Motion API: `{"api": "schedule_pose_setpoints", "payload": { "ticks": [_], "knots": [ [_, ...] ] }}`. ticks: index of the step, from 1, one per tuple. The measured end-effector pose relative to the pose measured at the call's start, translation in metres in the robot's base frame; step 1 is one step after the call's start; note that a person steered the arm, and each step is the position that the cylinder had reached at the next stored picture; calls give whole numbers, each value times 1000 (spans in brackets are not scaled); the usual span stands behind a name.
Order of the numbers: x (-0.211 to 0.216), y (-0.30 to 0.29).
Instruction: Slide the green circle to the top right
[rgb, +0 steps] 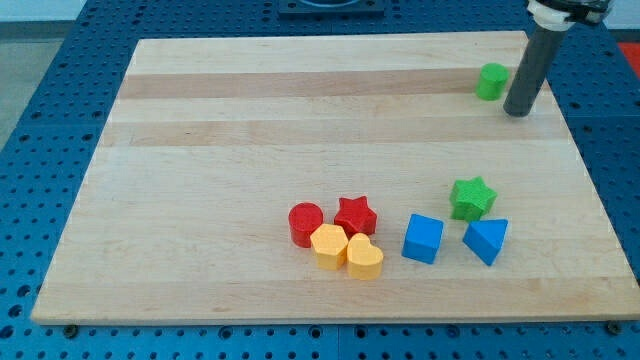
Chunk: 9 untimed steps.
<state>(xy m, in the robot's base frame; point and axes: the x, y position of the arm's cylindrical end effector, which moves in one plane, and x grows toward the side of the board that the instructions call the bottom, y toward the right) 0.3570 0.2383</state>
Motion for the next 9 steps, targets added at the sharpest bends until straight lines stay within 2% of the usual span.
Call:
{"api": "schedule_pose_setpoints", "payload": {
  "ticks": [5,6,9],
  "knots": [
    [-8,-29],
    [-32,-29],
    [-56,-29]
  ]
}}
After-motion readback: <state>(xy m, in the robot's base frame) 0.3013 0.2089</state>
